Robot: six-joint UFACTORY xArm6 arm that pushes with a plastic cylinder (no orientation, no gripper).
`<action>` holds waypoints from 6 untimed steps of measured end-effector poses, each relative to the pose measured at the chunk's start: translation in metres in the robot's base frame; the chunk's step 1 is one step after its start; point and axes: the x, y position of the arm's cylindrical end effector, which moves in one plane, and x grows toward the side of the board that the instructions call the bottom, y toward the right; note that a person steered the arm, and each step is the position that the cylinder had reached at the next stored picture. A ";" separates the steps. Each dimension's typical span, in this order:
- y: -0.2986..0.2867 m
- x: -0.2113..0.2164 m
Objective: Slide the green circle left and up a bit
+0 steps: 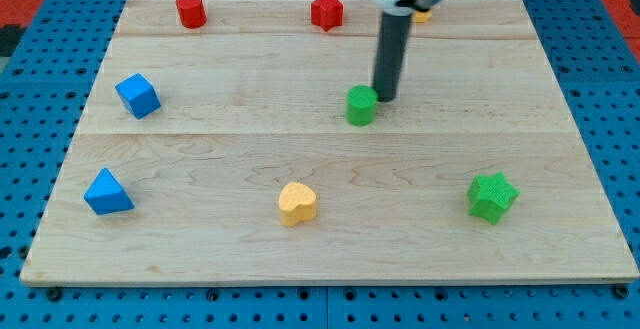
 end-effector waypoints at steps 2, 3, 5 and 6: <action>0.039 0.020; 0.035 0.049; -0.043 0.037; -0.052 0.055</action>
